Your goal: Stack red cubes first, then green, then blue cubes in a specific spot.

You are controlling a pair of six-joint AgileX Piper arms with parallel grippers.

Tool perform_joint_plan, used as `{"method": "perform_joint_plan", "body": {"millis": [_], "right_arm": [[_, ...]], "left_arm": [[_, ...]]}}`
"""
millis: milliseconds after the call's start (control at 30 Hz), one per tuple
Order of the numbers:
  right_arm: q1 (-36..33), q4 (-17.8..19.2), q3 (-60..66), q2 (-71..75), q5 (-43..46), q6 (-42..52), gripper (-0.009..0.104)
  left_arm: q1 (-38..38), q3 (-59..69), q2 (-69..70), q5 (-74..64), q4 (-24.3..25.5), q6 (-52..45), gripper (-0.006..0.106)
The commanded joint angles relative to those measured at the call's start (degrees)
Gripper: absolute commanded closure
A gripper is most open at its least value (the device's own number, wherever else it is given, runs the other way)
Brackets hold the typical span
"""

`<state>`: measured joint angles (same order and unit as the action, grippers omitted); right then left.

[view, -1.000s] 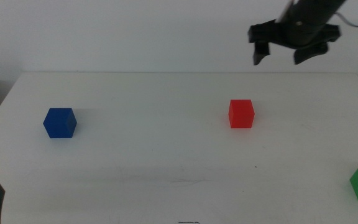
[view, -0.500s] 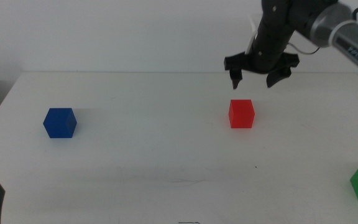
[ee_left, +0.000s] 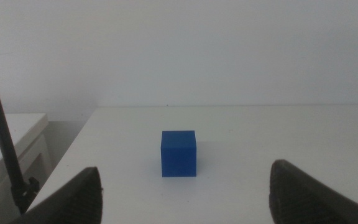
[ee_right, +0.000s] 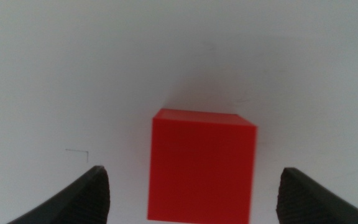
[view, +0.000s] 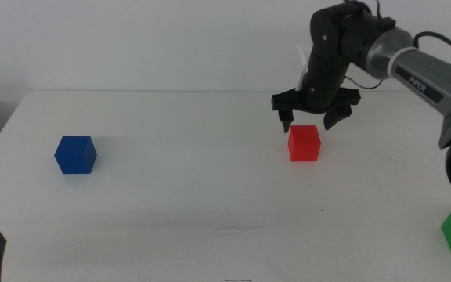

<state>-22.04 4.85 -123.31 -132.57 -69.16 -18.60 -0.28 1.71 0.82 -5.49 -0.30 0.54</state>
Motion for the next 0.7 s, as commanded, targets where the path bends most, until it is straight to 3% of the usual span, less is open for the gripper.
{"method": "perform_joint_plan", "body": {"millis": [0,267,433,533,667], "right_arm": [[-0.49,0.90,-1.89,3.49,1.16,0.48,0.013],[-0.57,1.29,-1.89,1.31,1.45,0.35,0.014],[-0.57,1.29,-1.89,0.63,2.37,0.30,0.024],[-0.52,1.54,-1.89,0.63,2.37,-0.64,0.042],[-0.54,1.54,-1.89,0.63,1.36,-2.29,0.084]], "left_arm": [[-0.02,-0.32,1.08,4.43,-0.43,0.79,0.011],[-0.02,-0.32,1.08,4.43,-0.43,0.79,0.011],[-0.02,-0.32,1.08,4.43,-0.43,0.79,0.011],[-0.02,-0.32,1.08,4.43,-0.43,0.79,0.011],[-0.02,-0.32,1.08,4.43,-0.43,0.79,0.011]]}}
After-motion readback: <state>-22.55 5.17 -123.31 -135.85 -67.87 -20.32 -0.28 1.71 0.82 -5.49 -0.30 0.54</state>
